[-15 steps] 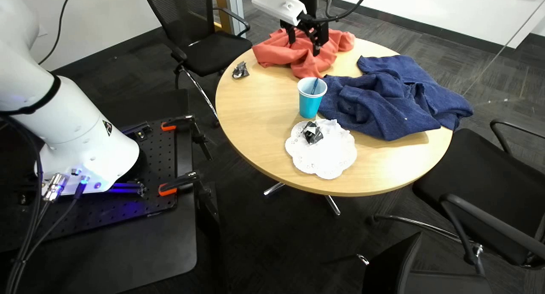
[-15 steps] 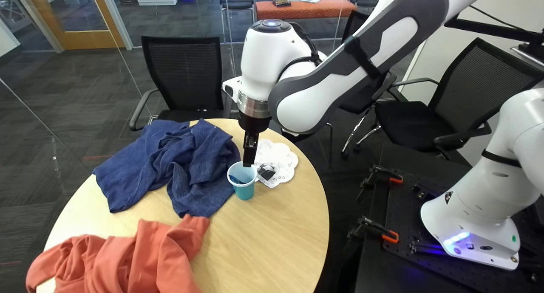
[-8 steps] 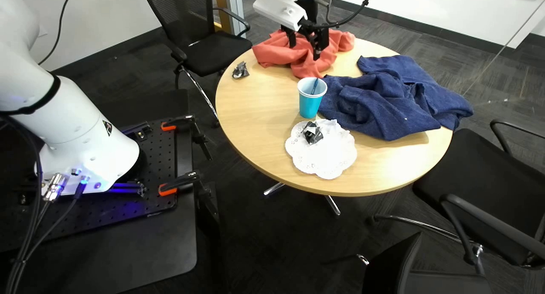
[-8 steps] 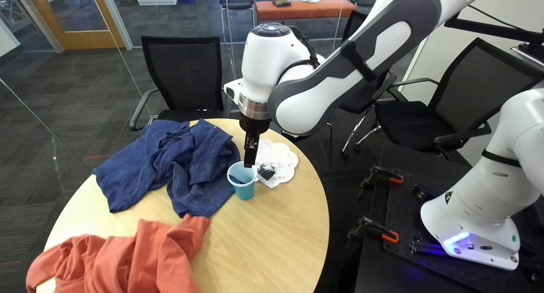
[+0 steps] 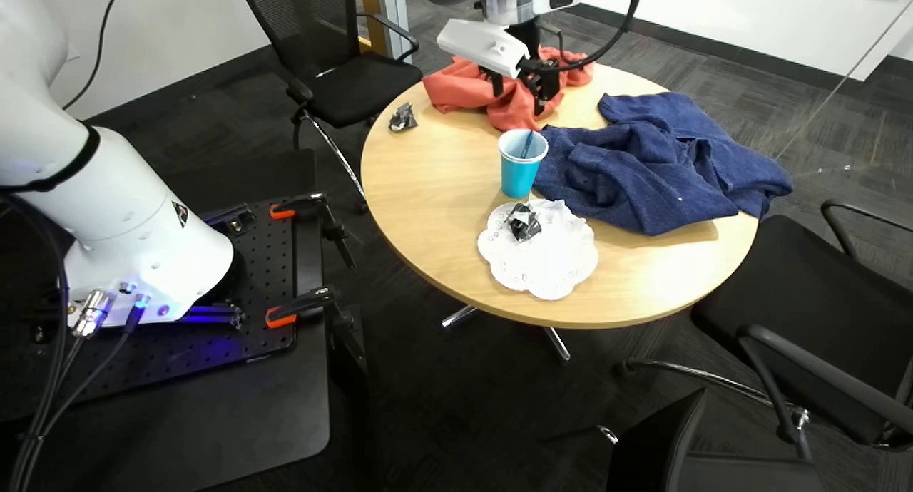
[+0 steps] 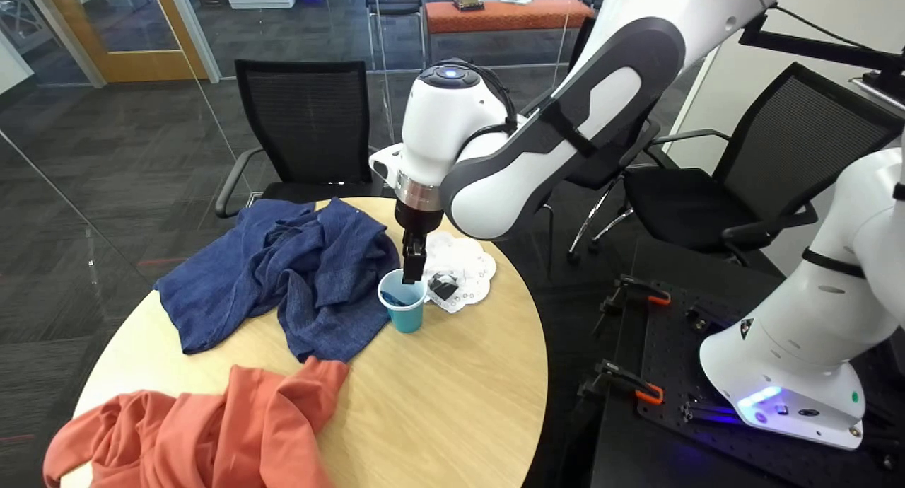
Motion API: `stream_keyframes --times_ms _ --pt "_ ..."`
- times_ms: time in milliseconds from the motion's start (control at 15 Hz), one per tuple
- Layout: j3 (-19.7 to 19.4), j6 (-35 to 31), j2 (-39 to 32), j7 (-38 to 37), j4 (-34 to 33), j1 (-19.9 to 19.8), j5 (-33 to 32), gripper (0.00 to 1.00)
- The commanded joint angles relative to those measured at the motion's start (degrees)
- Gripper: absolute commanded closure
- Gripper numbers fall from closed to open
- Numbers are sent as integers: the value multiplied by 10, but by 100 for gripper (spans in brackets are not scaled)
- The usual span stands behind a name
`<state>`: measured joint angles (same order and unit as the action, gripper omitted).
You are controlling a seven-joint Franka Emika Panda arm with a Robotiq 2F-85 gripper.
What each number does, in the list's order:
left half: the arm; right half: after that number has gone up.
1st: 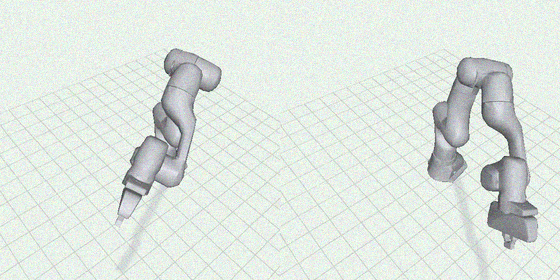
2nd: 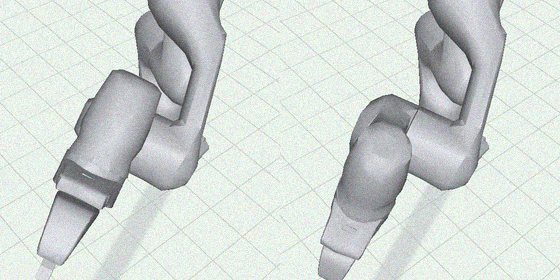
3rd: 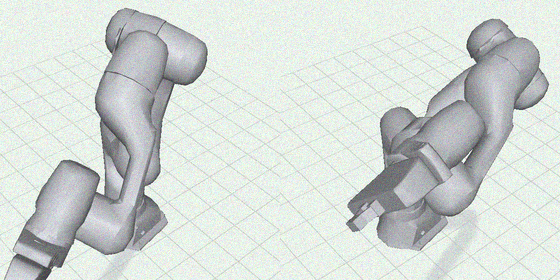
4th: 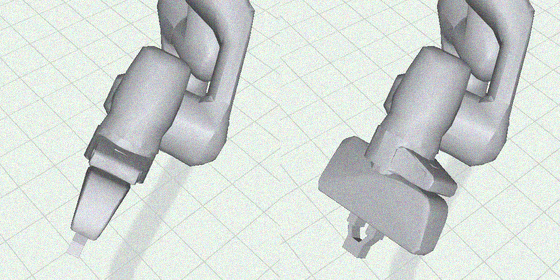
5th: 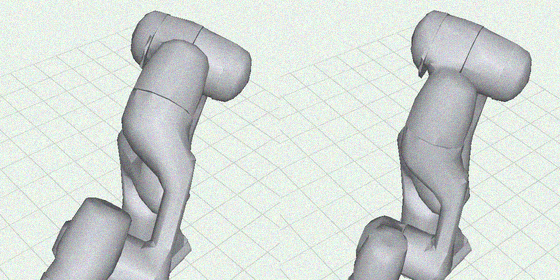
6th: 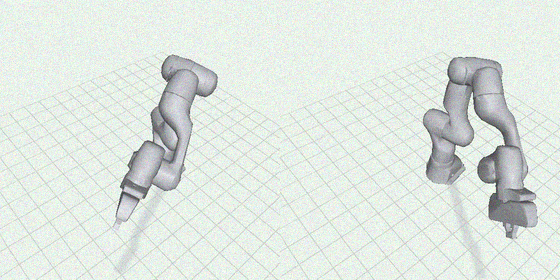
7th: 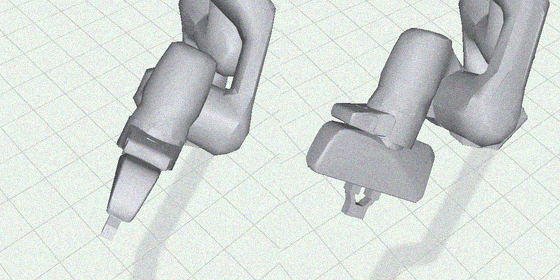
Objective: Remove the pen from the cup and put it on the table
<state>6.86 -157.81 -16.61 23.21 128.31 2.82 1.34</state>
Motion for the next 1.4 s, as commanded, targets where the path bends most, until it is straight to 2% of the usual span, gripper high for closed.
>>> stream_keyframes --times_ms 0,200,400,467,800,1000,1333 --pt "15 -11 -27 18 -22 -18 -9 29" --pt "14 -5 -44 15 -35 -18 -18 37" --pt "15 -2 -60 15 -48 -20 -23 52" --pt "14 -1 -65 14 -52 -20 -26 48" --pt "14 4 -94 12 -71 -23 -39 50" --pt "16 7 -110 12 -81 -25 -42 56" --pt "18 10 -132 12 -95 -25 -46 54"
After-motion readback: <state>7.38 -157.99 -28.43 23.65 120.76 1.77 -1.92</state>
